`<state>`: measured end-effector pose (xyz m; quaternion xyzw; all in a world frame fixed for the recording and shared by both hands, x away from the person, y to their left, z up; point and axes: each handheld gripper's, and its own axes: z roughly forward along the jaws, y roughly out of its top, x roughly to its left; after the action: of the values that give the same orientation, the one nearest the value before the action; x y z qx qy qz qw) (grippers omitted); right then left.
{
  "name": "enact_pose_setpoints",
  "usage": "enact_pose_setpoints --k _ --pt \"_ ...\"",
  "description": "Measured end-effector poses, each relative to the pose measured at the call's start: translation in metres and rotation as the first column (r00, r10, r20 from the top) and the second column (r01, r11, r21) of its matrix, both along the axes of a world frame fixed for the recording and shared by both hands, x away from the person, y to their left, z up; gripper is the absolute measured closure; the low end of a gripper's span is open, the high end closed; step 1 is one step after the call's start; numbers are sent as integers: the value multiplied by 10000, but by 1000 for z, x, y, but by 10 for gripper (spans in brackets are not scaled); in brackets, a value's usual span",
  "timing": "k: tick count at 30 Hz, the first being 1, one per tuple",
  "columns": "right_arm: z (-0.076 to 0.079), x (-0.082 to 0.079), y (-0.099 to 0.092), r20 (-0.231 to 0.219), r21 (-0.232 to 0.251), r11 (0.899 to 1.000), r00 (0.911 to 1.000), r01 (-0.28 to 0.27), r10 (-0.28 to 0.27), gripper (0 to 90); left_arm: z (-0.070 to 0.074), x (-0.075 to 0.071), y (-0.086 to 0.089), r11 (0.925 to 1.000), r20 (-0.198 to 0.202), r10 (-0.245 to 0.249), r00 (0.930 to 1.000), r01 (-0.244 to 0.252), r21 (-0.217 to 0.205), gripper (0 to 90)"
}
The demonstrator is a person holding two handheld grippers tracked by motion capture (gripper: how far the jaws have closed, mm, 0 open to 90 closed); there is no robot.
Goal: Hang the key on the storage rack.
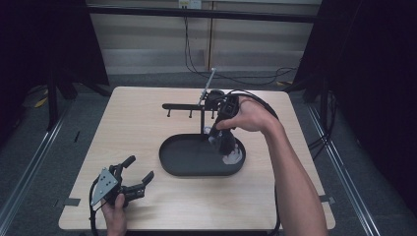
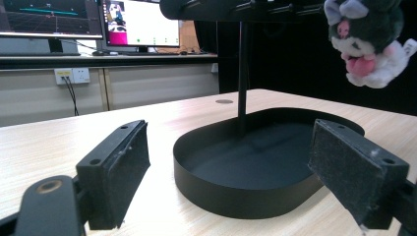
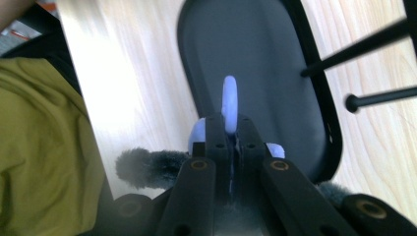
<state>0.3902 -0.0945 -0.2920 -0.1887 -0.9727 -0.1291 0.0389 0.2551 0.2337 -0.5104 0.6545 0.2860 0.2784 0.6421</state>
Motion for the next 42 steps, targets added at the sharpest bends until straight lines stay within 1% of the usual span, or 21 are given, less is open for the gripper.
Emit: enact_pose_setpoints --k 3,6,9,10,11,13,14,15,16,17,20,21,25,26,27,29,31,34,35,38,42 --pt "-2 8 -1 -16 -365 9993 10000 67 -68 877 0 0 0 10000 -22 13 10000 -14 -34 153" --pt "-2 12 0 -78 -257 9997 10000 42 -44 877 0 0 0 10000 -28 15 10000 -15 -32 153" --pt "-3 19 0 -103 -551 9984 9999 86 -92 877 0 0 0 10000 -7 -2 10000 2 3 153" --pt "-3 19 0 -103 -551 9984 9999 86 -92 877 0 0 0 10000 -7 -2 10000 2 3 153" --pt "-1 22 0 -69 -579 9980 9997 236 -240 877 0 0 0 10000 -8 -1 10000 1 3 153" --pt "-1 24 -1 -43 -515 9984 9997 228 -230 877 0 0 0 10000 37 17 10000 -16 -61 153" --pt "0 26 -2 -78 -444 9988 9997 229 -232 877 0 0 0 10000 36 17 10000 -17 -60 153" --pt "-1 28 -2 -198 -541 9982 9995 240 -251 877 0 0 0 10000 36 28 10000 -27 -67 153" --pt "-2 30 -2 -158 -660 9974 9995 275 -286 877 0 0 -1 10000 45 12 10000 -12 -68 153" --pt "-3 34 -3 -326 -627 9976 9990 299 -320 877 0 0 0 10000 30 19 10000 -19 -63 153" --pt "-5 38 -3 -264 -576 9976 9989 376 -392 877 0 0 0 10000 33 19 10000 -19 -69 153" --pt "-7 41 -4 -334 -626 9969 9982 482 -504 877 0 0 -1 9998 23 44 10000 -44 -197 153" --pt "-8 44 -5 -327 -695 9963 9981 502 -525 877 0 0 -1 9999 27 41 10000 -41 -165 153" --pt "-9 44 -5 -324 -686 9963 9980 514 -537 877 0 0 0 10000 39 29 10000 -29 -70 153" --pt "-9 45 -5 -408 -807 9951 9974 567 -601 877 0 0 0 10000 36 31 10000 -30 -74 152" --pt "-10 47 -6 -372 -727 9954 9971 628 -656 877 0 0 -1 10000 36 23 10000 -23 -73 153" --pt "-11 48 -7 -362 -782 9948 9970 649 -679 877 0 0 0 10000 38 33 10000 -32 -78 153" --pt "-12 51 -9 -351 -781 9951 9973 614 -643 877 0 0 0 10000 39 24 10000 -24 -70 153" --pt "-12 53 -9 -300 -886 9944 9977 579 -608 877 0 0 -1 10000 38 23 10000 -23 -71 153" --pt "-15 56 -9 -370 -823 9947 9972 614 -646 877 0 0 0 10000 38 33 10000 -33 -82 153" --pt "-15 57 -8 -244 -877 9950 9984 485 -508 876 0 0 0 10000 38 31 10000 -31 -75 153"
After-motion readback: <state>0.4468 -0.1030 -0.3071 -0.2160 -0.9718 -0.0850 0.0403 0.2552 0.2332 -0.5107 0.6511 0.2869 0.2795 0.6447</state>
